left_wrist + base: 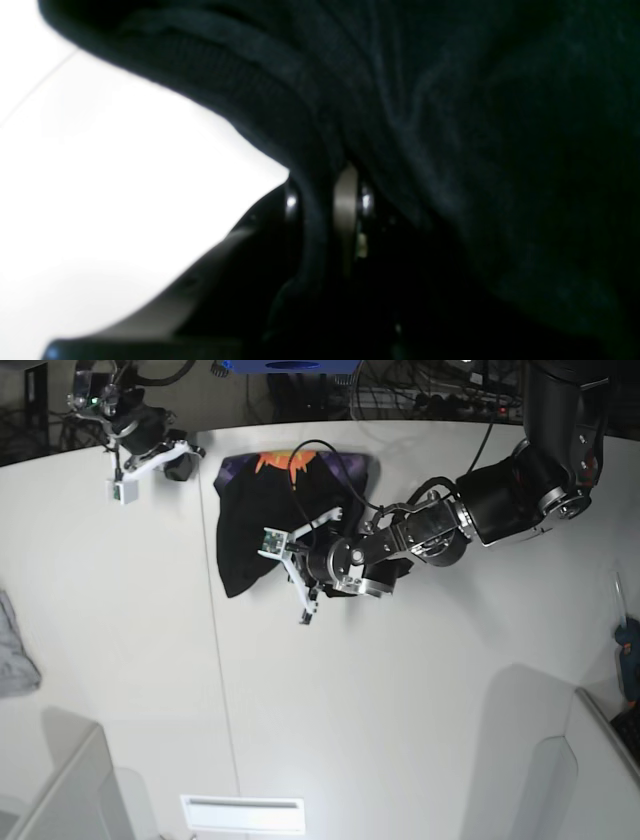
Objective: Fold the T-shirt properly
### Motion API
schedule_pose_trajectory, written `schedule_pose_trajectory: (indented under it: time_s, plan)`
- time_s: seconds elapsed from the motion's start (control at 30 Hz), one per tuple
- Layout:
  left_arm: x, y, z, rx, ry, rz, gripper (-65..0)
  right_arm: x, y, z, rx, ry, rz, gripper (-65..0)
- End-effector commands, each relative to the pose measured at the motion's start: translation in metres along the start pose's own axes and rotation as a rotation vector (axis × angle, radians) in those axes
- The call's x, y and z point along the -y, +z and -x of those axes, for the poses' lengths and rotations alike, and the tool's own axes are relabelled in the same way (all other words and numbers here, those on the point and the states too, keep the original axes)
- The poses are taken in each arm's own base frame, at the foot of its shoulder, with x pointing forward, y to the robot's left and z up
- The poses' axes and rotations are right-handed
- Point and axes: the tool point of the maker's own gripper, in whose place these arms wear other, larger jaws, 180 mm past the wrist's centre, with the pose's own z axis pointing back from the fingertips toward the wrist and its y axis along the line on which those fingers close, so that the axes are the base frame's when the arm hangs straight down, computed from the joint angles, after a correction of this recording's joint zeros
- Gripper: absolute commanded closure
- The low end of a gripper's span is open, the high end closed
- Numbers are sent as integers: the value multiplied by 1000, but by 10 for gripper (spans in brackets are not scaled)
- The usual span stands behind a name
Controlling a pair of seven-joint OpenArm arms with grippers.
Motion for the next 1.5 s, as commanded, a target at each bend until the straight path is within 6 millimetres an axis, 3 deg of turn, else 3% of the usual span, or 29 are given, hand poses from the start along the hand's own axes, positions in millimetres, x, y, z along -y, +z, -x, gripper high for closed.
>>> schedule_pose_trajectory:
  time_s: [0.0,0.23,0.43,0.6,0.67,0.73,0.93,1.07,1.17,1.27,1.33,1.43,1.47]
  plan:
    - [18,-6,16,-81,-26,55,0,1,4,-10,39,18,1,0]
    - [21,-7,17,-88,-24,43,0,12,4,-8,18,73,62,0]
    - [11,-4,19,-95,-32,26,0,15,3,-3,6,107,99,0]
    - [-9,3,16,-97,-52,-10,-380,15,2,-7,12,112,97,0]
    - [-23,10,10,-87,-76,-40,-481,15,2,-7,12,112,97,0]
    - [-41,21,-1,-65,-107,-80,-525,15,2,-7,12,112,97,0]
    - [-109,75,-35,48,-82,-297,-525,16,4,-11,31,115,103,0]
    - [-139,117,-37,147,64,-467,-525,21,9,-20,94,148,124,0]
    - [-145,153,-38,241,189,-606,-523,28,20,-32,158,246,184,0]
    - [-128,172,-34,281,264,-671,-497,31,33,-41,203,344,244,0]
    - [-113,182,-31,295,301,-699,-388,33,42,-45,222,399,277,0]
    - [-79,182,4,252,451,-715,-58,42,54,-41,216,491,328,0]
    - [-64,180,21,221,514,-712,0,48,59,-39,203,535,351,0]
